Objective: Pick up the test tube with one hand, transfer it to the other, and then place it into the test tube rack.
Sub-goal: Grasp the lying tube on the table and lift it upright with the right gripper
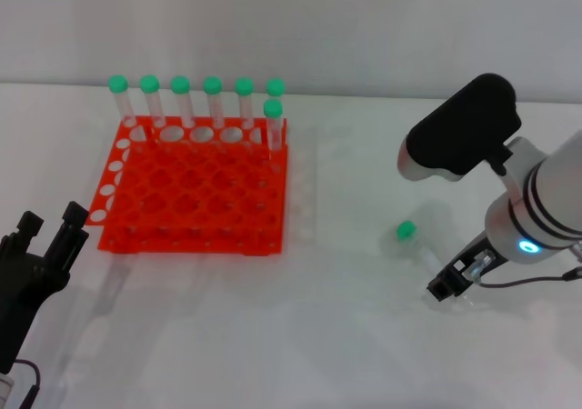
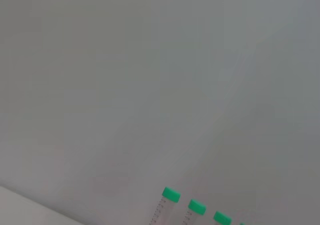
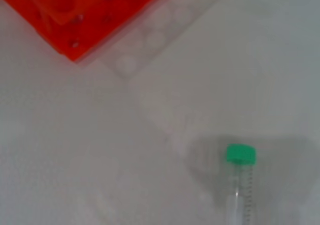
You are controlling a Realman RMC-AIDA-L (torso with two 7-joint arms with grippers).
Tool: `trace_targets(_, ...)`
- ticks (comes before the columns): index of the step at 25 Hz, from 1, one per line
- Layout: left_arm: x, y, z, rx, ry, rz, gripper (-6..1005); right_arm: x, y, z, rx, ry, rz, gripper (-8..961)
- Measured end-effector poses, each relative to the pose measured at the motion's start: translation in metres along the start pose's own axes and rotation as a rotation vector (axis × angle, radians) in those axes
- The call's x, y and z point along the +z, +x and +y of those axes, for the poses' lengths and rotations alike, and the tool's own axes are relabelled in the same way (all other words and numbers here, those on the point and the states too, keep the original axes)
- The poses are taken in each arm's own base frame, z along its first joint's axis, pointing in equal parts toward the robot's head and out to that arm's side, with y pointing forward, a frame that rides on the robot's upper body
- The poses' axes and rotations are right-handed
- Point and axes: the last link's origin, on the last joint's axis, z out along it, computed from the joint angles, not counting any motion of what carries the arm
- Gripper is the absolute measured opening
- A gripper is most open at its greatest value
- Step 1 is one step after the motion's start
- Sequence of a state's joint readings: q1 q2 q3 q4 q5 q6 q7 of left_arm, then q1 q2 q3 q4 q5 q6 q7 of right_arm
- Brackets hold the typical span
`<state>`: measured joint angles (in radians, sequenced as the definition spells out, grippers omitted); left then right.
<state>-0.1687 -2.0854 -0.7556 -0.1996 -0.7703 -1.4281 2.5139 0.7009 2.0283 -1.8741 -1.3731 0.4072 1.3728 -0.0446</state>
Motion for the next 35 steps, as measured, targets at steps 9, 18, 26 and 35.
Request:
trace_targets(9,0.001,0.001,-0.002,0.011,-0.001,-0.003,745,0.011,-0.002,0.002,0.011,0.005,0.022,587)
trace_targets(18,0.002,0.001,-0.002,0.01,-0.002,-0.002,739,0.02,-0.007,0.0,0.015,-0.01,0.054,484)
trace_targets(26,0.002,0.003,-0.004,0.008,0.013,0.012,733,0.022,-0.009,0.0,0.009,-0.01,0.068,412)
trace_targets(35,0.002,0.005,-0.006,0.013,0.019,0.016,727,0.025,-0.008,0.002,-0.007,-0.031,0.078,234)
